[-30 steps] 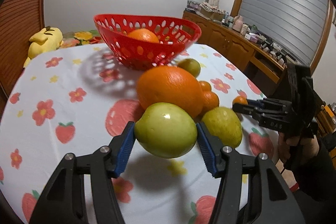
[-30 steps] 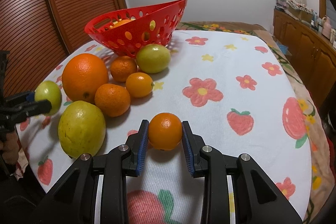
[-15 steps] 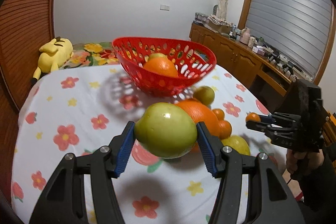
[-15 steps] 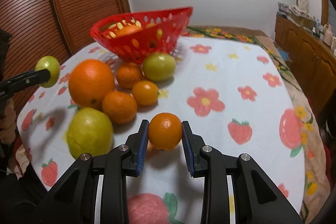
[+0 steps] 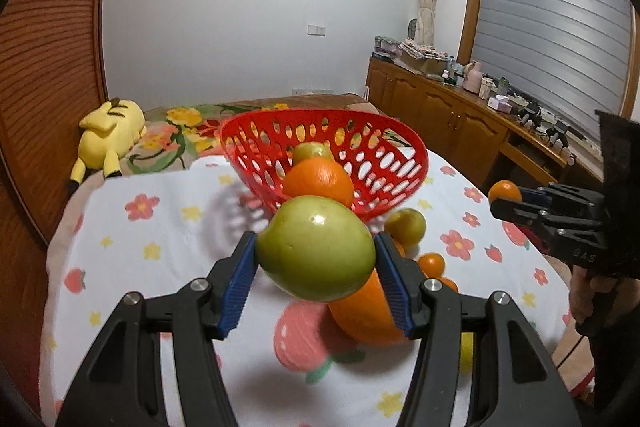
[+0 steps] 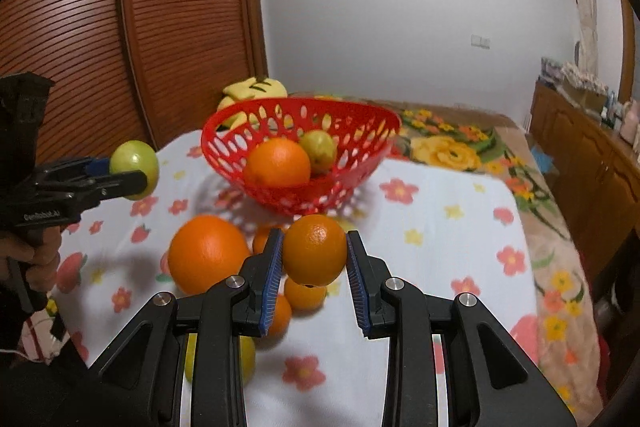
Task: Organize fruits
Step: 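Carry the tangerine with the right tool while the left tool carries the green apple over the basket, then open the right tool over the basket while the left tool releases the green apple into it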
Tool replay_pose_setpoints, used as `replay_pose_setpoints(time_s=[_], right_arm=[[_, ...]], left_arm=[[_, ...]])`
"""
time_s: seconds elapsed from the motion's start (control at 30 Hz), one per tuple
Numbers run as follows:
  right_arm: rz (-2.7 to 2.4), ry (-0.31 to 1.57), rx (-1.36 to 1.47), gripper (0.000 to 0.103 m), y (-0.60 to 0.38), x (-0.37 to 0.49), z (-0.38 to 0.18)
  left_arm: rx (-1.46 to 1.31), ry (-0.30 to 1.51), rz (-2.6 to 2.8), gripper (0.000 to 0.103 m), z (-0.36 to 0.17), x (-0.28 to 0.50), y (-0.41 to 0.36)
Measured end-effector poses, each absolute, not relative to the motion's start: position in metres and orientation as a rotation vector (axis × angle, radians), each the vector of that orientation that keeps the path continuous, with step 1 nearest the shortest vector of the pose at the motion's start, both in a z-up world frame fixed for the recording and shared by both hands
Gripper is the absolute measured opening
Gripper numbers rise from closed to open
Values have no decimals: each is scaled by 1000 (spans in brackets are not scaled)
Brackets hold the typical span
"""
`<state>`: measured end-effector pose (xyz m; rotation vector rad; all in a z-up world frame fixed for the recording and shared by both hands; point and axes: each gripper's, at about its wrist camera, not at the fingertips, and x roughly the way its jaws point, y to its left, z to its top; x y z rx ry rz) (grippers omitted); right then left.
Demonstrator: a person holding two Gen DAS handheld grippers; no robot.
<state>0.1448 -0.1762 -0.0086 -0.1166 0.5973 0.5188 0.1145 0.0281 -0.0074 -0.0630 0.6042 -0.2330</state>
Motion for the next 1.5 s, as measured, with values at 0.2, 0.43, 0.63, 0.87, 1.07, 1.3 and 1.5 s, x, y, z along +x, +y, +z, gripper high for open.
replay_pose_setpoints(time_s=[0.2, 0.43, 0.63, 0.87, 1.07, 1.3, 1.5], right_arm=[[507, 563, -122, 30, -167, 157, 5], [515, 563, -125, 30, -156, 176, 13], [520, 595, -172, 30, -139, 198, 8], [549, 666, -195, 30, -122, 222, -8], [572, 708, -176, 30, -117, 233, -15], [590, 724, -169, 35, -114, 240, -16], [595, 715, -157, 35, -119, 238, -10]], left_arm=[[-46, 598, -226, 58, -2, 136, 27], [-33, 618, -222, 58, -4, 158, 24], [-29, 640, -213, 58, -11, 174, 26], [-30, 651, -213, 58, -12, 185, 26], [-36, 661, -216, 58, -11, 191, 27], [-21, 676, -212, 58, -10, 199, 24], [-21, 690, -206, 58, -9, 211, 22]])
